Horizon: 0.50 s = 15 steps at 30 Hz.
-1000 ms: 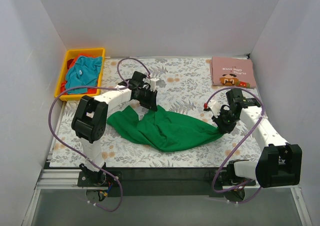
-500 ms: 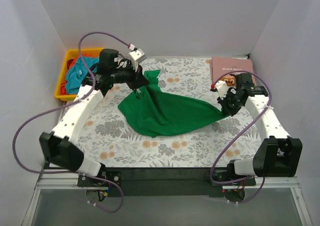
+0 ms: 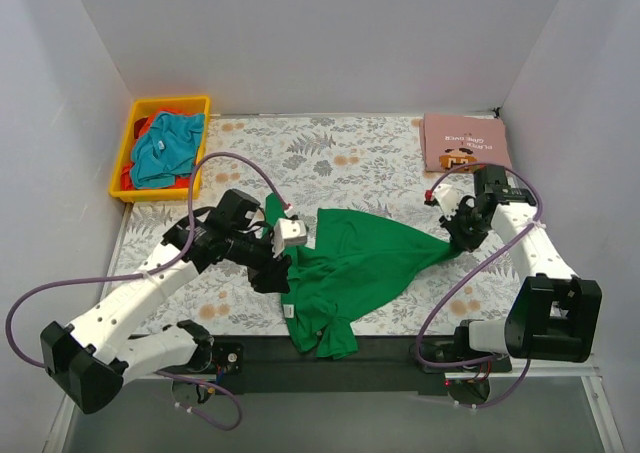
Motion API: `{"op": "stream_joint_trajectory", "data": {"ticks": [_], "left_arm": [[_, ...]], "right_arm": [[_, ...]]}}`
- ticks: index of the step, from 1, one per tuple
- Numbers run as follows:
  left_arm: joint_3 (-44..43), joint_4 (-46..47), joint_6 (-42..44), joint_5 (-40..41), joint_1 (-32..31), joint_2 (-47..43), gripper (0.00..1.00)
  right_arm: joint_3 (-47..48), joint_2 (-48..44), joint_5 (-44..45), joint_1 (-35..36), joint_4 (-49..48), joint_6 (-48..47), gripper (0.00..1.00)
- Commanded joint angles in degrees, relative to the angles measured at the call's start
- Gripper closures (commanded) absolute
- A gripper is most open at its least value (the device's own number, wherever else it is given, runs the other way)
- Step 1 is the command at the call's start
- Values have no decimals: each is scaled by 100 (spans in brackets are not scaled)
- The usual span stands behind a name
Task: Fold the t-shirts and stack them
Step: Flatten the tshirt out
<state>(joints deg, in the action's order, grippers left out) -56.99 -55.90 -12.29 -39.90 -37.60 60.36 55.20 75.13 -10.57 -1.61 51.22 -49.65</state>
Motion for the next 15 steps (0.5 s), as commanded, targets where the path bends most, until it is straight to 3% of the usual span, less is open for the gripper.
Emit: {"op": "stream_joint_trajectory", "data": {"ticks": [1, 5, 6, 9, 12, 15], "left_arm": [[-5, 253, -299, 650, 357, -43, 56], [-49, 720, -782, 518, 1902, 783, 57], [-84, 834, -940, 623, 2036, 993, 57], [-198, 1397, -1485, 1019, 2126, 1565, 35], [-373, 1793, -1969, 1221, 2126, 2163, 32], [-716, 2073, -2373, 1546, 2134, 2708, 31]], "right_arm": [[-184, -77, 2, -15, 107, -378, 99], [-465, -209, 63, 20, 265, -660, 99], [-518, -279, 72, 72, 292, -695, 99], [-729, -368, 99, 326, 406, -818, 99], [-887, -333, 125, 747, 774, -1020, 99], [-400, -210, 47, 943, 1477, -1353, 76]]}}
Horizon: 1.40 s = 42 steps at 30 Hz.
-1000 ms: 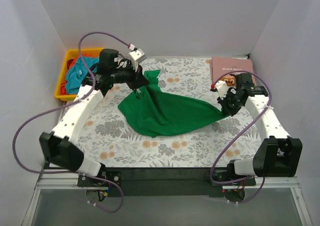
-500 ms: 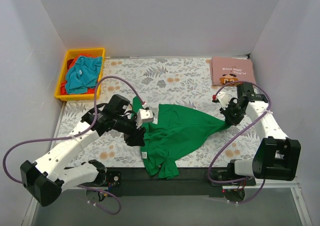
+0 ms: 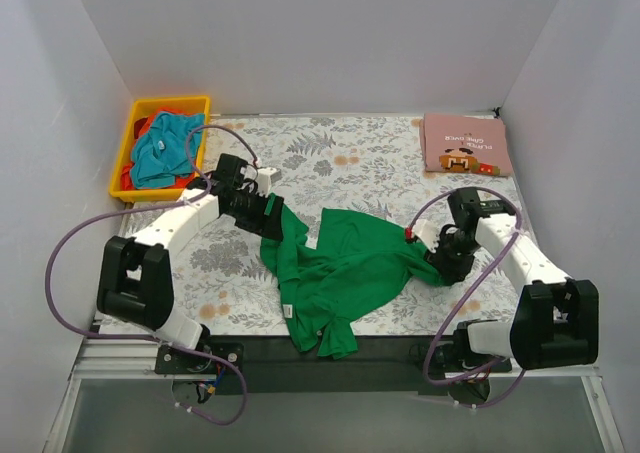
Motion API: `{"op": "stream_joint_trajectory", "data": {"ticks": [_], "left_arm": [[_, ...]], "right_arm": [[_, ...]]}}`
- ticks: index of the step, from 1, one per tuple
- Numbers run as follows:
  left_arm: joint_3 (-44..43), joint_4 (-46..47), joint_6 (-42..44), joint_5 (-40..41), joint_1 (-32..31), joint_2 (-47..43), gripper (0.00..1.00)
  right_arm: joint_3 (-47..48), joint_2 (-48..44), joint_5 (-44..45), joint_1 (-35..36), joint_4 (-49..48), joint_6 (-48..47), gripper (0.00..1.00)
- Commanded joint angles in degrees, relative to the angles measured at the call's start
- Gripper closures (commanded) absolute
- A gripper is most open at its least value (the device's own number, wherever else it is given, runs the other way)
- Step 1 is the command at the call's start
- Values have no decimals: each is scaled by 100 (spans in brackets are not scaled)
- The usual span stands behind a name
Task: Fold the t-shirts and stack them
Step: Flatten the tshirt out
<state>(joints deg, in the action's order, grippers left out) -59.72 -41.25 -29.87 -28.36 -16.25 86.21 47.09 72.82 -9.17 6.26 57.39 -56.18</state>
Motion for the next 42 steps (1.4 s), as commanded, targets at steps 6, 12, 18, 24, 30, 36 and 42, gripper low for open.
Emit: {"op": "stream_joint_trajectory", "data": {"ticks": [6, 12, 18, 24, 30, 36, 42], "left_arm": [[-927, 874, -863, 797, 8, 826, 33], [-883, 848, -696, 138, -211, 784, 27], [-594, 426, -503, 524, -669, 765, 29], [-295, -145, -283, 1350, -582, 564, 73], [101, -891, 181, 1859, -54, -359, 100], [820, -1236, 622, 2317, 315, -1009, 94], [1017, -1209, 1141, 2187, 1211, -958, 76]], "right_arm": [[2978, 821, -1350, -64, 1811, -605, 34], [4124, 1954, -1693, 461, 1321, 527, 36], [3834, 2702, -1210, 1656, -296, 1777, 43], [3860, 3642, -947, 2107, -816, 2225, 50], [3387, 4074, -43, 2116, -940, 2305, 59], [2052, 3635, 714, 2064, -949, 2059, 61], [1162, 2546, 997, 2019, -608, 1761, 62]]}}
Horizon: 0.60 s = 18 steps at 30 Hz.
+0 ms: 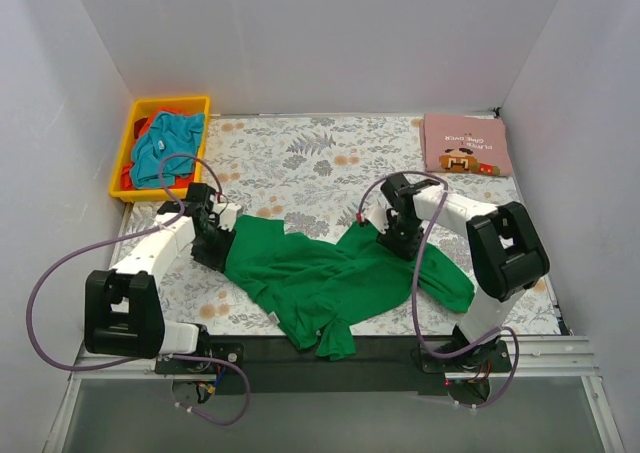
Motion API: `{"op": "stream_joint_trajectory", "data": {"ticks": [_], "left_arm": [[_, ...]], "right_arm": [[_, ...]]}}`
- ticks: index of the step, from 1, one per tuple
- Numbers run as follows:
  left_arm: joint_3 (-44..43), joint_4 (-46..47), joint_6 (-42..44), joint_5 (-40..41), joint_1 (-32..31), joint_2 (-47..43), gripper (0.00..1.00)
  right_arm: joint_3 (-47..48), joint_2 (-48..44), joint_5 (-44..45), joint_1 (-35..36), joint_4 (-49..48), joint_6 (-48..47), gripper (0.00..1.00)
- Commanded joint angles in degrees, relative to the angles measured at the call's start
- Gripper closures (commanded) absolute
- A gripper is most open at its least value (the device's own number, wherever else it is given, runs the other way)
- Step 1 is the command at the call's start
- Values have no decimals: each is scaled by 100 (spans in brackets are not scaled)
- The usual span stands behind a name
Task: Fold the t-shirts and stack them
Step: Flatten the tshirt out
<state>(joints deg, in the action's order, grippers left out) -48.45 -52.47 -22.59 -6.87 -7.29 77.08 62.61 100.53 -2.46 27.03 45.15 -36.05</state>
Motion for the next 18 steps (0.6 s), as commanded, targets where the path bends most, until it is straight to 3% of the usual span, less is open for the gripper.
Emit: {"op": "stream_joint_trajectory", "data": {"ticks": [1, 2, 5, 11, 18], "left_arm": [[-226, -106, 448, -276, 542, -18, 72], [-375, -132, 474, -479, 640, -17, 63], [-894, -53, 299, -894, 894, 44, 56], [-1342, 527, -316, -1026, 905, 430, 52], [-1457, 826, -668, -1176, 896, 879, 50]], "right_arm": [[-372, -514, 99, -75, 688, -279, 61], [-311, -647, -69, -109, 767, -332, 60], [268, -991, -728, -320, 935, -263, 54], [1481, -457, -1187, -935, 558, 423, 52], [2395, 572, -1581, -971, 249, 836, 57]]}}
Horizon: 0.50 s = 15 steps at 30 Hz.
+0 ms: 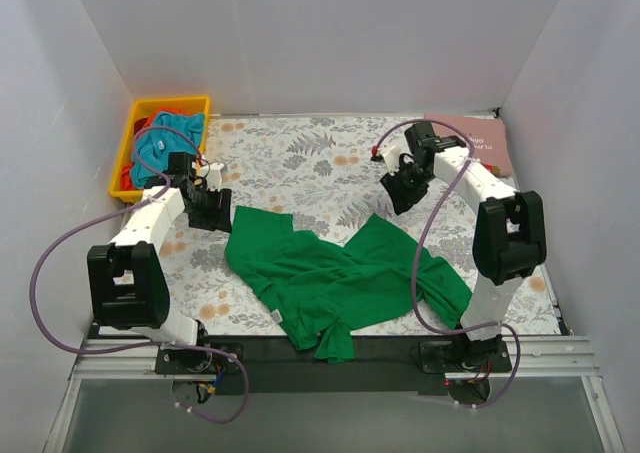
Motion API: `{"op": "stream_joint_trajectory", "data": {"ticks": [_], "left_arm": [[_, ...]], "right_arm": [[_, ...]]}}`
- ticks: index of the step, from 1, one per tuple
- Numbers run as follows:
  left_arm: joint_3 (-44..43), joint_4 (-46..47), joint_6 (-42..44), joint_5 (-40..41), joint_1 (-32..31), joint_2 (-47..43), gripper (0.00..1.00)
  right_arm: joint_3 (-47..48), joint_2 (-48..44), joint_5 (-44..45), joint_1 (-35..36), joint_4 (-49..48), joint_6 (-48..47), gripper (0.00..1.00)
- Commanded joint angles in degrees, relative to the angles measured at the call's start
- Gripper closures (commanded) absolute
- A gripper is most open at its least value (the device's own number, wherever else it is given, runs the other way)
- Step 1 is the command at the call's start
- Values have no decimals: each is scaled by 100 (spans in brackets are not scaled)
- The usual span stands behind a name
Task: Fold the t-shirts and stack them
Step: Flatten the tshirt out
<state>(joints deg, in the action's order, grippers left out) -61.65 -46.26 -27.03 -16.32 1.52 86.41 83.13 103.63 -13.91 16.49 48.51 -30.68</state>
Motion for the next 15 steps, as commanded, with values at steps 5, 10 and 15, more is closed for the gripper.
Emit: {"op": "stream_joint_trajectory", "data": {"ticks": [5, 10, 15], "left_arm": [[-111, 302, -364, -284, 15, 51, 45], [-111, 337, -391, -285, 24, 86, 43], [-84, 398, -382, -267, 24, 130, 43]], "right_arm": [[738, 806, -341, 381, -359, 465, 53], [924, 1281, -218, 486, -500, 528, 50], [801, 1475, -86, 697, -694, 501, 49]]}}
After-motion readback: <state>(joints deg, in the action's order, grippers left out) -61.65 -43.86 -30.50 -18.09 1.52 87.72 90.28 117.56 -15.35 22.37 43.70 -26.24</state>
